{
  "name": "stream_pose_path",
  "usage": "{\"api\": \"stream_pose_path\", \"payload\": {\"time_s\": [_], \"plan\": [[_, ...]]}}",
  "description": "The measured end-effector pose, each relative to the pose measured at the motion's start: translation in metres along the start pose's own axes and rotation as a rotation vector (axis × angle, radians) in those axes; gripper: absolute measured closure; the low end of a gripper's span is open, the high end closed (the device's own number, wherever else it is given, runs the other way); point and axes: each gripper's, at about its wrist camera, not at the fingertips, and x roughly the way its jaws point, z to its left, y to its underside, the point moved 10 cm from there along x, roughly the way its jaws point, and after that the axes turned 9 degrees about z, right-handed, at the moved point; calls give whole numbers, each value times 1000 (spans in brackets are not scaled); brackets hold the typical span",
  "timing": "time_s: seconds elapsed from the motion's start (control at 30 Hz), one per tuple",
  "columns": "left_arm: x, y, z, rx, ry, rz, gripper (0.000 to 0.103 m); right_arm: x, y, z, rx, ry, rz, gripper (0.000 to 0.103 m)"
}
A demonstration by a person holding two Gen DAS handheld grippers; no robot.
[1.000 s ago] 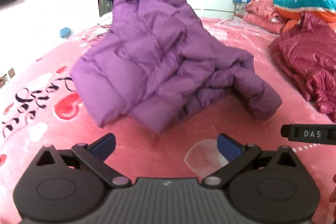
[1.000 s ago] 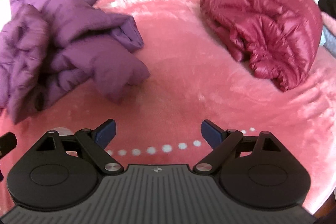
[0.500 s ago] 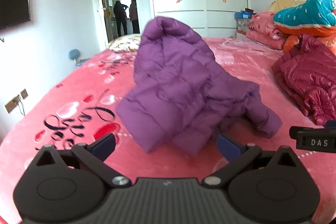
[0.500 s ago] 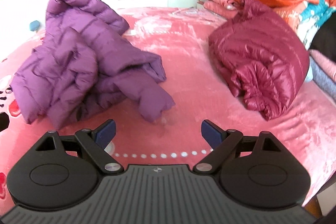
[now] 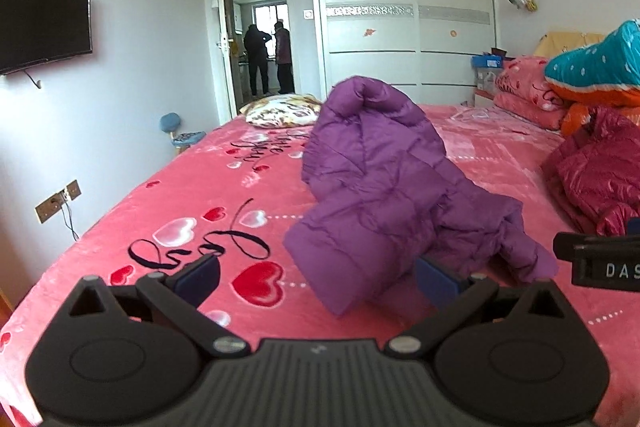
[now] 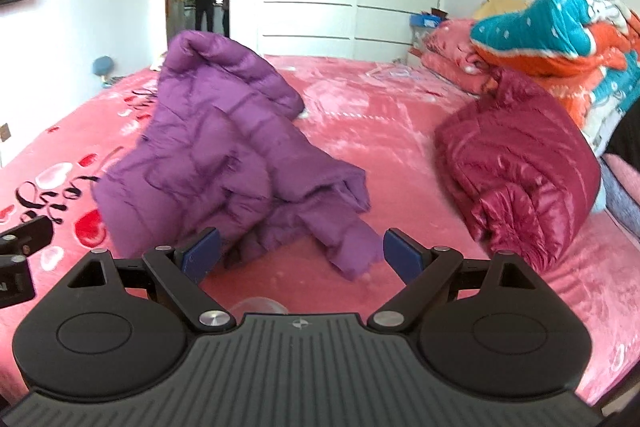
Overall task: Fold large clothes
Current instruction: 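Move both tools back to view the purple jacket on the bed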
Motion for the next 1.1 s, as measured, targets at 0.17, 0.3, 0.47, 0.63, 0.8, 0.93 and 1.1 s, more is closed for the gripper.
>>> {"api": "stream_pose_path", "payload": {"time_s": [0.17, 0.3, 0.47, 0.63, 0.8, 0.93, 1.1], "plan": [[-5, -3, 14, -11, -22, -14, 1, -9, -3, 11, -13, -24, -24, 0], [-7, -4, 23, -29, -28, -17, 1, -13, -3, 17, -29, -35, -36, 0], [-10, -2, 27, -33, -34, -20, 1, -18, -5, 22, -52, -39, -63, 0], [-12, 0, 28, -34, -42, -19, 1, -20, -5, 25, -67, -48, -75, 0], [-11, 2, 29, -34, -56, -19, 1, -21, -4, 25, -60, -69, -96, 0], [-7, 6, 28, -33, -60, -6, 1, -21, -1, 25, -51, -97, -111, 0], [-1, 11, 22, -16, -61, 9, 1, -17, 4, 29, -58, -112, -126, 0]]}}
